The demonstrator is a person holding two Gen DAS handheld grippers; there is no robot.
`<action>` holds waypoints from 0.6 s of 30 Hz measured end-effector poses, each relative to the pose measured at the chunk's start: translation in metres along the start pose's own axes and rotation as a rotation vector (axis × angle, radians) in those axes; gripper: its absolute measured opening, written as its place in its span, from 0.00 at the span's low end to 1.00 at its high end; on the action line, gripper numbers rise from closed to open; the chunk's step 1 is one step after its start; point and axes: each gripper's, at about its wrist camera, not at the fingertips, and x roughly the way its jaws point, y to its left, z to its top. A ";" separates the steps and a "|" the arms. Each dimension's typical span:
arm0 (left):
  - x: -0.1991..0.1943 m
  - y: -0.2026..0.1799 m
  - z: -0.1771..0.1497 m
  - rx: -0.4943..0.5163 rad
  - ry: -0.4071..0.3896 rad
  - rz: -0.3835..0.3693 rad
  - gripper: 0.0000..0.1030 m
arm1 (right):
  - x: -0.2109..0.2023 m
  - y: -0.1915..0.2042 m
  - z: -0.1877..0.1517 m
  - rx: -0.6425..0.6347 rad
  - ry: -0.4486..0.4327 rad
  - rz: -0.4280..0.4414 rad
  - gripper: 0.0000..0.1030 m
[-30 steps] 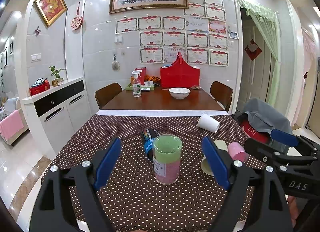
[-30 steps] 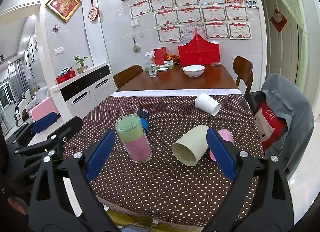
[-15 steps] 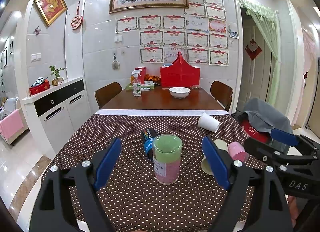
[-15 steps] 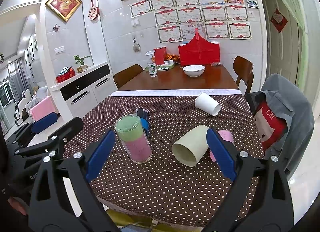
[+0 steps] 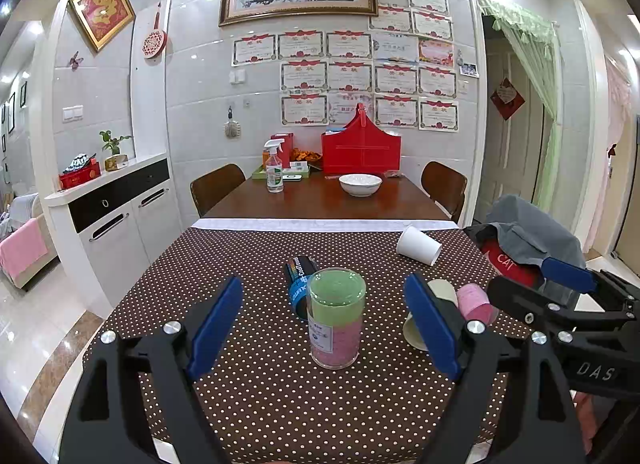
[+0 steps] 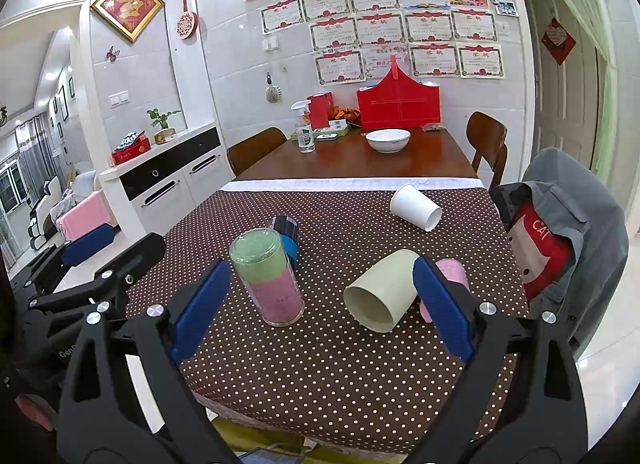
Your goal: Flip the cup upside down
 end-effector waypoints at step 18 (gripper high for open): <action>0.002 0.000 0.000 0.000 0.004 0.001 0.80 | 0.004 -0.003 -0.001 0.004 0.006 -0.001 0.88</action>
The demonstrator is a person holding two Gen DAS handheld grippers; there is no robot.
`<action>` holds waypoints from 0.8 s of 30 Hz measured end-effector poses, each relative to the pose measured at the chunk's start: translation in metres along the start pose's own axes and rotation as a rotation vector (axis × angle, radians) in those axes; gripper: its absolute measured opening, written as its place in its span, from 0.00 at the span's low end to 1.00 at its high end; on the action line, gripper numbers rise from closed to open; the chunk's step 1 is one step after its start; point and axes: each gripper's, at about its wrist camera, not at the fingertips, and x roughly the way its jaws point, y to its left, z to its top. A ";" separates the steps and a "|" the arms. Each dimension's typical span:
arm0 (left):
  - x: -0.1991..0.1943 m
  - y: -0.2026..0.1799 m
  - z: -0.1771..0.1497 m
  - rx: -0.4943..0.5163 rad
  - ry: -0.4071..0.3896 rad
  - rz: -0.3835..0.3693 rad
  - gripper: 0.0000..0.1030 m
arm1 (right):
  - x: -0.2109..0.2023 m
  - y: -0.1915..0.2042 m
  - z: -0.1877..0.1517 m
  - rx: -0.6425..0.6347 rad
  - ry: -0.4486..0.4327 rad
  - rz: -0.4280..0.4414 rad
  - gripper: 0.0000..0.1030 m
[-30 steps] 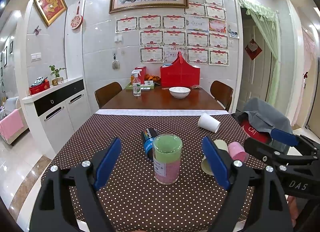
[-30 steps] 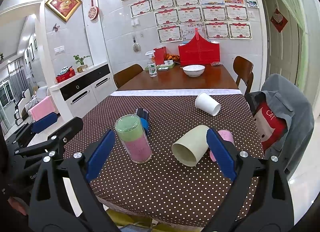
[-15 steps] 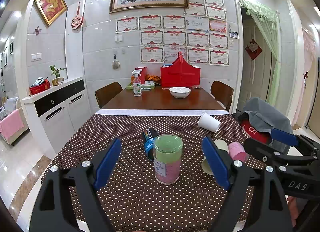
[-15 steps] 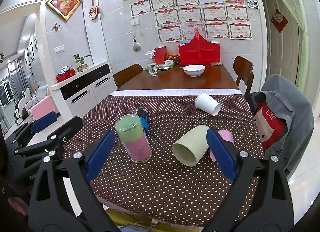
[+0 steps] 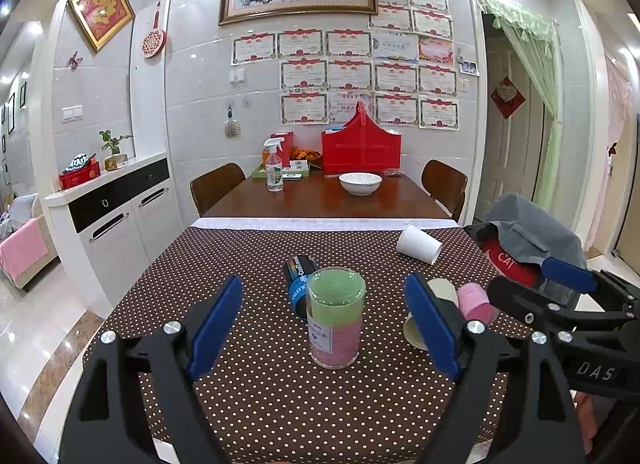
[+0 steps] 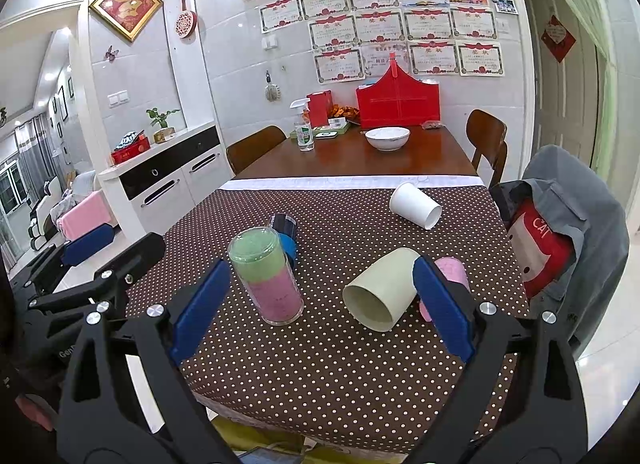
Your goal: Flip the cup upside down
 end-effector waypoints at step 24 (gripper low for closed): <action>0.000 0.001 -0.001 -0.001 -0.001 -0.003 0.80 | 0.000 -0.001 -0.001 -0.001 0.000 -0.001 0.88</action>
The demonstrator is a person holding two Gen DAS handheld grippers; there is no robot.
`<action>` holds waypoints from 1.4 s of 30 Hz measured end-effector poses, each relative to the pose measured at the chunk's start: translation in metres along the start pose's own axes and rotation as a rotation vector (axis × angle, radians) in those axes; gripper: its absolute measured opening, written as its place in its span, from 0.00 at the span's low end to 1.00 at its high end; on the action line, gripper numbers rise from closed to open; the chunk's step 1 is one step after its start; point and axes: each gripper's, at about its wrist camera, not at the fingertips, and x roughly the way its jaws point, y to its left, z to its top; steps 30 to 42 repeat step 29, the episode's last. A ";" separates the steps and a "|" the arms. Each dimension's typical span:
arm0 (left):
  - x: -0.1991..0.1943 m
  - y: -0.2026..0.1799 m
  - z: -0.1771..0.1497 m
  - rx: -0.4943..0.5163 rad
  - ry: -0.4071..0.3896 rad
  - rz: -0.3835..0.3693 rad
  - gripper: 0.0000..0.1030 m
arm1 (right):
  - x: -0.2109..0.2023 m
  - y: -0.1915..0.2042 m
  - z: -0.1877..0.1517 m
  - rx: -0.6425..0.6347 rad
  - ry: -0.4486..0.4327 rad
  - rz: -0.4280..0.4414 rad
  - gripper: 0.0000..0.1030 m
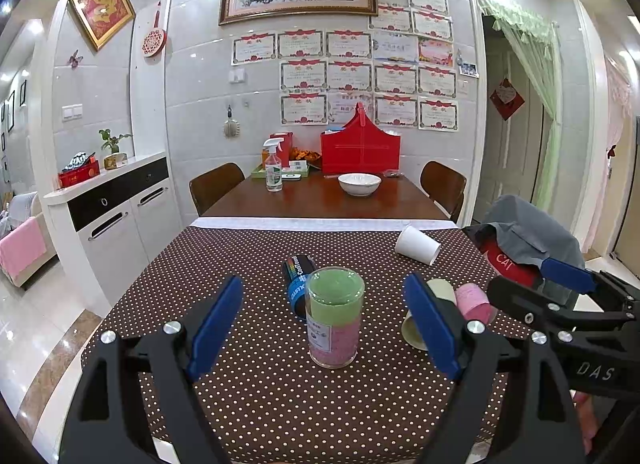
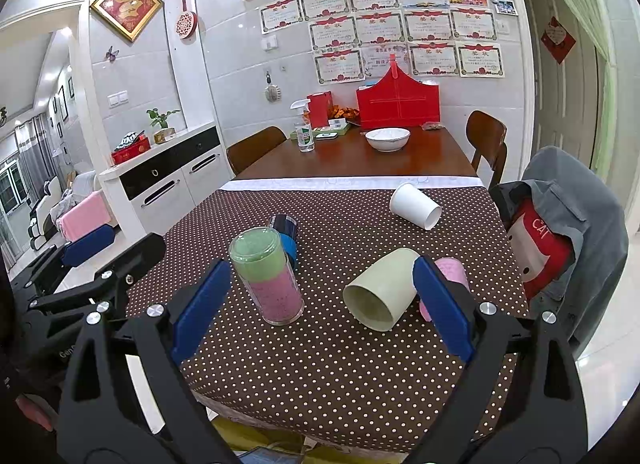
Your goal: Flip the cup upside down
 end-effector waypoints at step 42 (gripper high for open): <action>0.000 -0.001 -0.001 -0.004 0.004 0.001 0.80 | 0.000 0.001 0.000 0.000 0.001 0.000 0.88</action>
